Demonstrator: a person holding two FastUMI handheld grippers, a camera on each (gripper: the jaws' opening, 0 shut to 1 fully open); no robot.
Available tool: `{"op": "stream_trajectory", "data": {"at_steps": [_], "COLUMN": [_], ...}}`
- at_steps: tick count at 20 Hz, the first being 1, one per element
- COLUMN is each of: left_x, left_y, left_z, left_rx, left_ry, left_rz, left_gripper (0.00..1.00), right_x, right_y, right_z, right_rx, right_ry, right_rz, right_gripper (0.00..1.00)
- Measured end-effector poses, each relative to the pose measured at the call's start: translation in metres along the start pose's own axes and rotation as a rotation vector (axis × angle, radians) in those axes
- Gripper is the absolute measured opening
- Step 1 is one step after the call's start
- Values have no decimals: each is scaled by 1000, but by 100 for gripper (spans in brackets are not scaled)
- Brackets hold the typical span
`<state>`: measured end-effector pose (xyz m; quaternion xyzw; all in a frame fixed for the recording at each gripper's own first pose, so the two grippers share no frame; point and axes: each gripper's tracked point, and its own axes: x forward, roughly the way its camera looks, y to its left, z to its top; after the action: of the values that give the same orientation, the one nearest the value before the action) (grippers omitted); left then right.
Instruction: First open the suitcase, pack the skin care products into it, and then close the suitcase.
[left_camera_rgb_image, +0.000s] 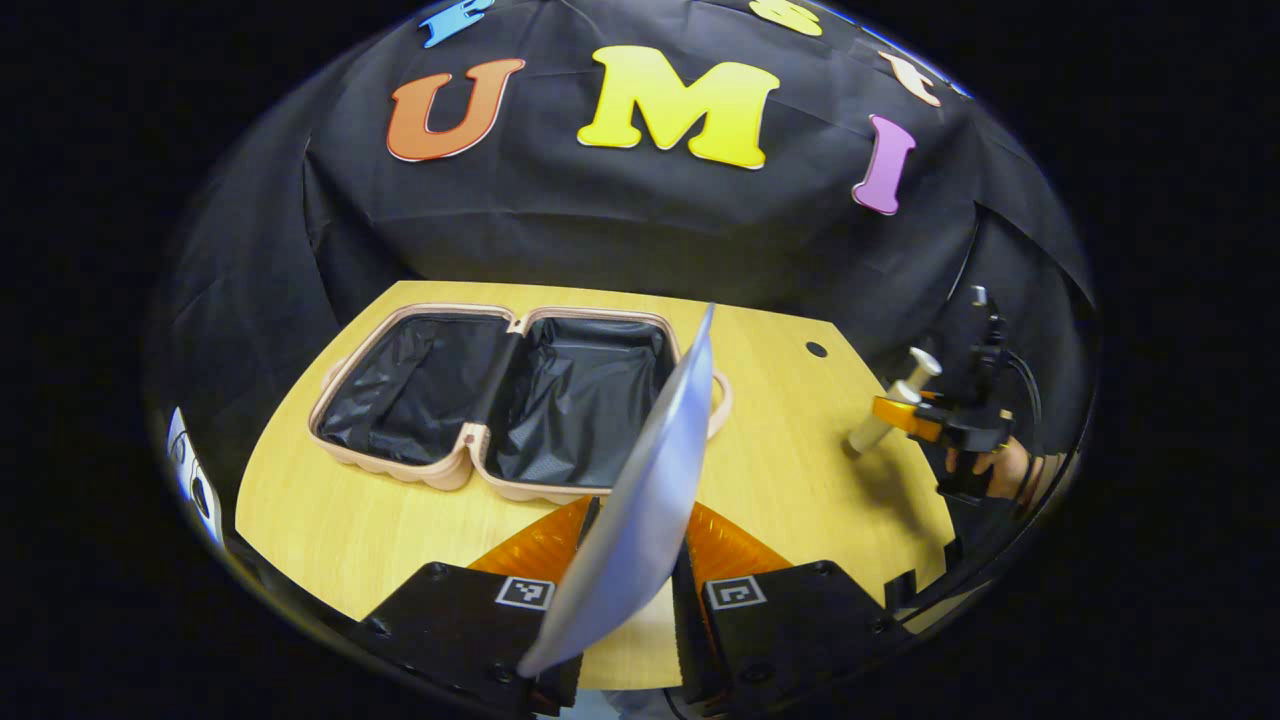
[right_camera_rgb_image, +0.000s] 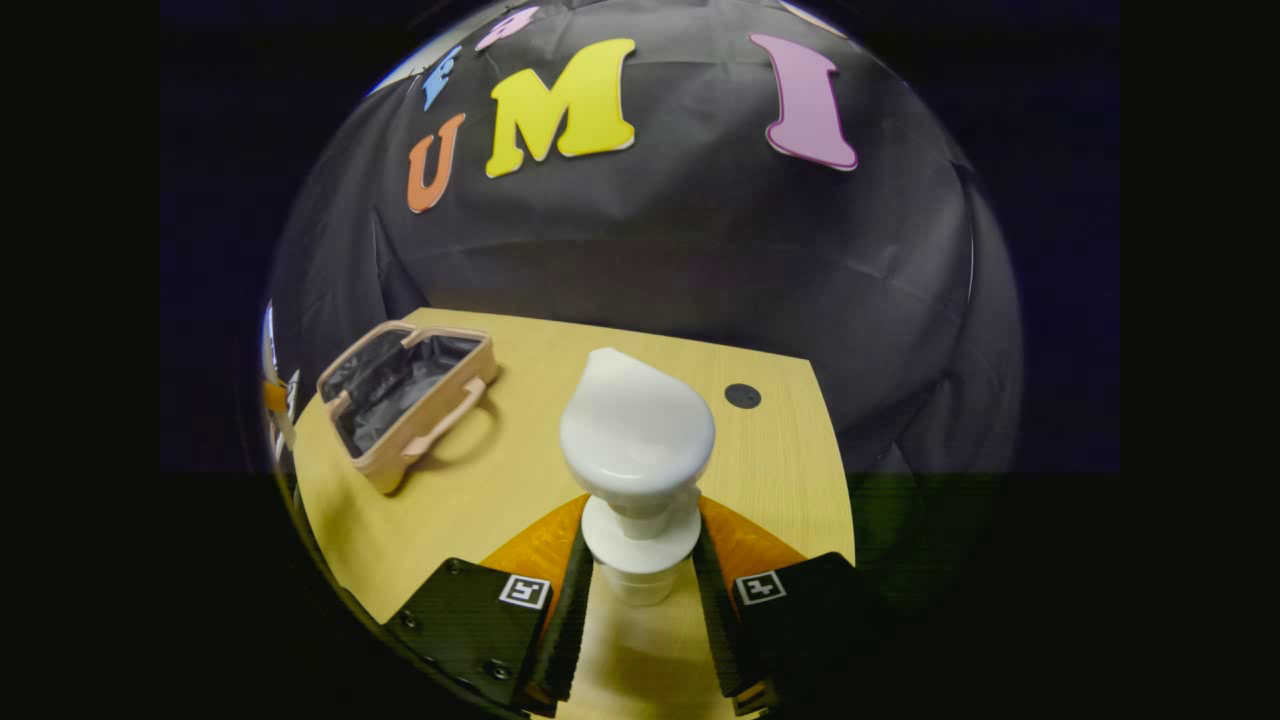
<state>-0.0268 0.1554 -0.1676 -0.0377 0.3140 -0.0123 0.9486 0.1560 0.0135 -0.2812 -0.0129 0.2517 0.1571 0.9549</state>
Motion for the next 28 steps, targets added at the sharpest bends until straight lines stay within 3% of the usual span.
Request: {"op": "stream_trajectory", "data": {"at_steps": [5, 10, 16, 19, 28], "left_x": [61, 133, 176, 188, 209], "left_y": [33, 64, 67, 69, 73], "left_z": [29, 14, -21, -16, -25], "left_rx": [56, 111, 143, 177, 91], "left_ry": [47, 216, 392, 398, 443], "left_rz": [0, 29, 43, 41, 59], "left_gripper": [40, 40, 40, 40, 41], "right_x": [-67, -100, -105, -104, -88], "right_y": [51, 93, 123, 125, 135], "right_z": [7, -2, -25, -27, -18], "right_rx": [-11, 11, -10, 7, 42], "right_ry": [-20, 6, 57, 72, 98], "right_rz": [40, 36, 1, -21, -33], "right_gripper": [49, 48, 50, 50, 50]}}
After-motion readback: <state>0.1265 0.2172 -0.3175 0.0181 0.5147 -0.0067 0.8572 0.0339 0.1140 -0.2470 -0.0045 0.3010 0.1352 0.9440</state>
